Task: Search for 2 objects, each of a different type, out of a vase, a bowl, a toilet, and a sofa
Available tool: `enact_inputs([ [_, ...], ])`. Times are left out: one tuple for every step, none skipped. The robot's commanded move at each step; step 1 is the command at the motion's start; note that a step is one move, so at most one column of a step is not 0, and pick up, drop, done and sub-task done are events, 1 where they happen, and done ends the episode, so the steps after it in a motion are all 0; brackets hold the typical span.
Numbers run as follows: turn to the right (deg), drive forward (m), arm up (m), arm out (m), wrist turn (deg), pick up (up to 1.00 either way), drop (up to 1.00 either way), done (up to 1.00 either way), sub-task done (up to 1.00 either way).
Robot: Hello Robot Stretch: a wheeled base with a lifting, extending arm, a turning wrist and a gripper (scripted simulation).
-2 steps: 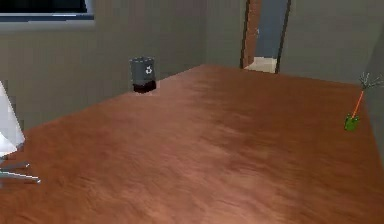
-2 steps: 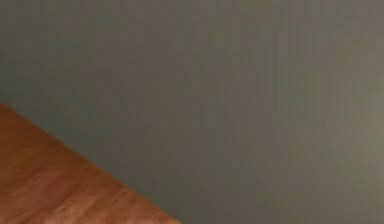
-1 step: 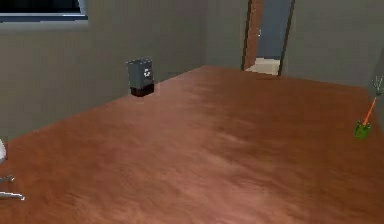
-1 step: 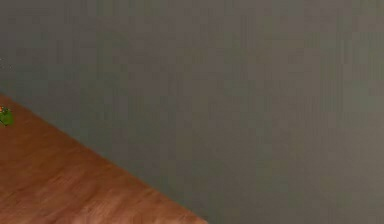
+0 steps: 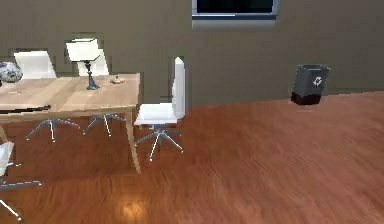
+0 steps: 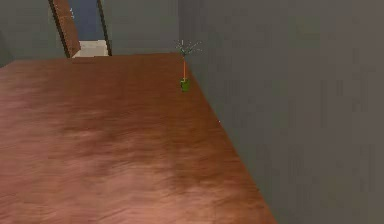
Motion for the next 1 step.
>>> enact_inputs([
  [-15.0, 0.0, 0.0, 0.0, 0.0, 0.0, 0.0, 0.0, 0.0],
])
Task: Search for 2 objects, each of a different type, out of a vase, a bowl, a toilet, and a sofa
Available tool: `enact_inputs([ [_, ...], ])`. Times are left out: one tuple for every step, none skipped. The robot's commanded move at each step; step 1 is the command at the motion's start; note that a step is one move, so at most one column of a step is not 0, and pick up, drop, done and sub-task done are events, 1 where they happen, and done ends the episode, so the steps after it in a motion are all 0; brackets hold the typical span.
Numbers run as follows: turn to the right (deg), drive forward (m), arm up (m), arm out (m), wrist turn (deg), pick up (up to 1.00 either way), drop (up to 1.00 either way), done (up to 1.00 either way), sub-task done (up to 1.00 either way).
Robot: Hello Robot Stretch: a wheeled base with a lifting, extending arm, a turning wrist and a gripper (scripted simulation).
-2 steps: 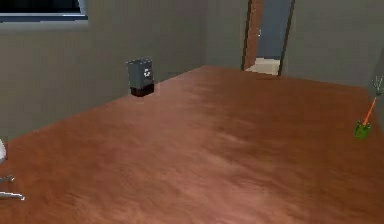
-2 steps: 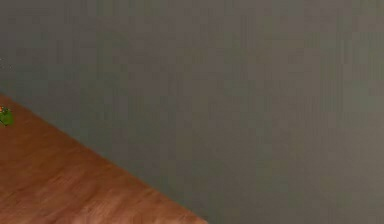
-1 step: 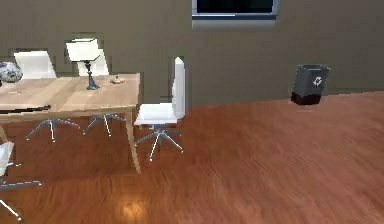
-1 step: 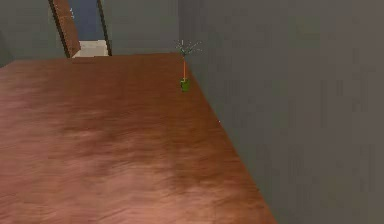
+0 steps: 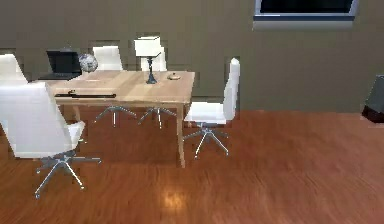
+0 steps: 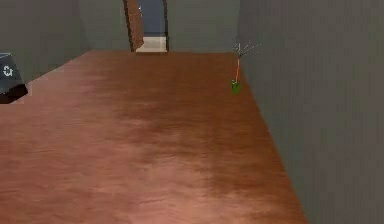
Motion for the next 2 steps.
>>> enact_inputs([
  [0.0, 1.0, 0.0, 0.0, 0.0, 0.0, 0.0, 0.0, 0.0],
  [-6.0, 0.0, 0.0, 0.0, 0.0, 0.0, 0.0, 0.0, 0.0],
])
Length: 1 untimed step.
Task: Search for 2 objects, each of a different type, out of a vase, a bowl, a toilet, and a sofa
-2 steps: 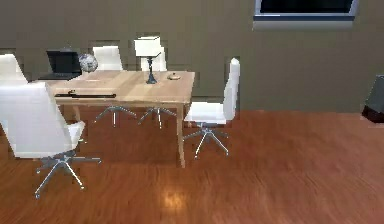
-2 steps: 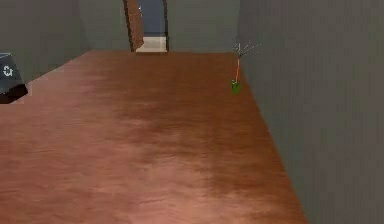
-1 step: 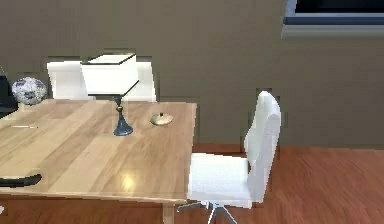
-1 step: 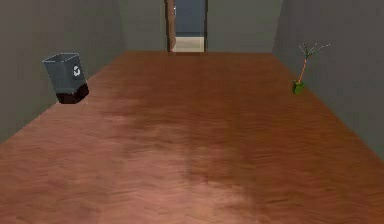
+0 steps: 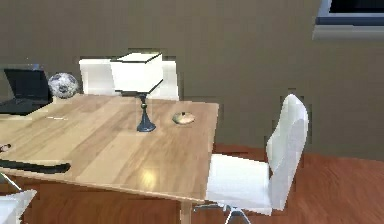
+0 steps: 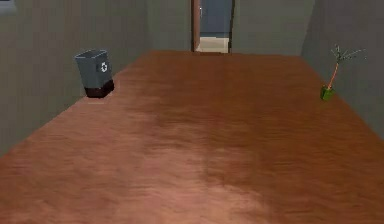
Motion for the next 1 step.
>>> enact_inputs([
  [0.0, 0.15, 0.0, 0.0, 0.0, 0.0, 0.0, 0.0, 0.0],
])
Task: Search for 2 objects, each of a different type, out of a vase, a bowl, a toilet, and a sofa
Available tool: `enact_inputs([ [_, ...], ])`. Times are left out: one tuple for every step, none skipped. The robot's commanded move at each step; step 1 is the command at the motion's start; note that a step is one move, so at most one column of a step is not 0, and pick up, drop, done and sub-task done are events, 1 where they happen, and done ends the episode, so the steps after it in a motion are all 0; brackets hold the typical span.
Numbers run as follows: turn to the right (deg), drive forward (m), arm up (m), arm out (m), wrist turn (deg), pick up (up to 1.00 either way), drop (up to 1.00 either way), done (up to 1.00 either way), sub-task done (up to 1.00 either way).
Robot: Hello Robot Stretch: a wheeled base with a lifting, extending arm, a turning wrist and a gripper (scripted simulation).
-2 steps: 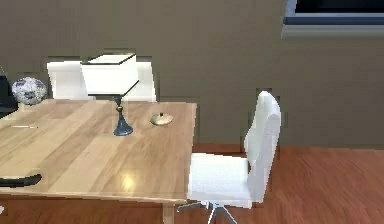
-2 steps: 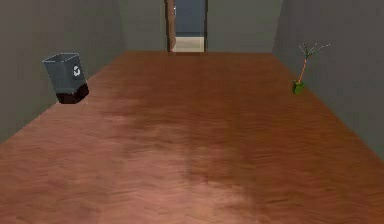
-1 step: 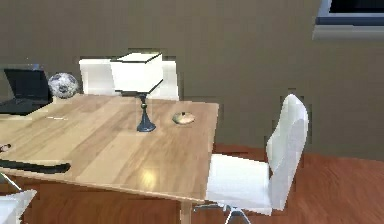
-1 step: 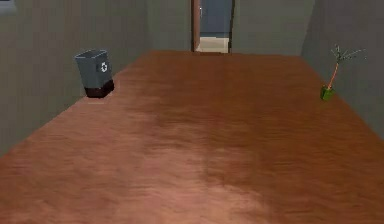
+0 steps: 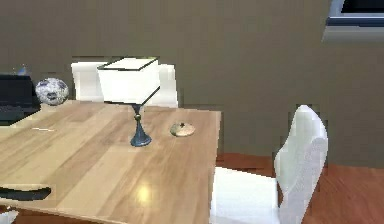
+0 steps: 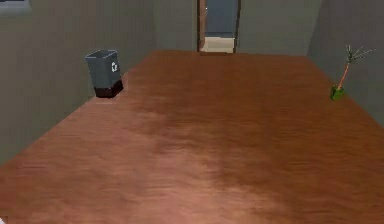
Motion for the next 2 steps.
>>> enact_inputs([
  [0.0, 0.0, 0.0, 0.0, 0.0, 0.0, 0.0, 0.0, 1.0],
  [45.0, 0.0, 0.0, 0.0, 0.0, 0.0, 0.0, 0.0, 0.0],
])
